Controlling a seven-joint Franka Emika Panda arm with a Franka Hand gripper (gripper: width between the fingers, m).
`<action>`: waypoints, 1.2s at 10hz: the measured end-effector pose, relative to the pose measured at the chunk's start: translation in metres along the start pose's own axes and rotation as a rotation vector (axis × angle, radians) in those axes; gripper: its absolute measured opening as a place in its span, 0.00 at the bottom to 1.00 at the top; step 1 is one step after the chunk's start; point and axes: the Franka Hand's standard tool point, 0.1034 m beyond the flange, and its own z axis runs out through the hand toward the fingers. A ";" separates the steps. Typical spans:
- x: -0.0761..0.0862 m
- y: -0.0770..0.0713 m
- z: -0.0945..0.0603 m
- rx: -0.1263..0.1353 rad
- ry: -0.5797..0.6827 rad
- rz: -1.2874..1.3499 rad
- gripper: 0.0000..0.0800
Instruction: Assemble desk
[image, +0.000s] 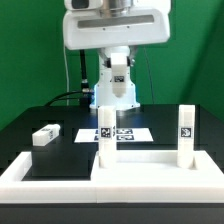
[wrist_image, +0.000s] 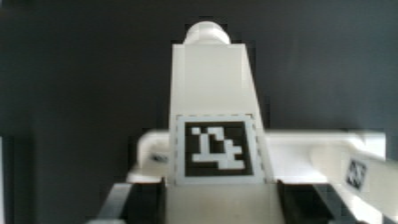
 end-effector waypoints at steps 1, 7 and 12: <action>0.015 -0.018 -0.005 0.002 0.069 0.005 0.36; 0.068 -0.013 -0.023 -0.018 0.452 -0.019 0.36; 0.131 -0.068 -0.013 0.037 0.517 0.126 0.36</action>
Offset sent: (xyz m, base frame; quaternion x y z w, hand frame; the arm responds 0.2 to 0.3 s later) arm 0.0454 -0.0143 0.0023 -0.0550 0.1130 -0.0285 0.9917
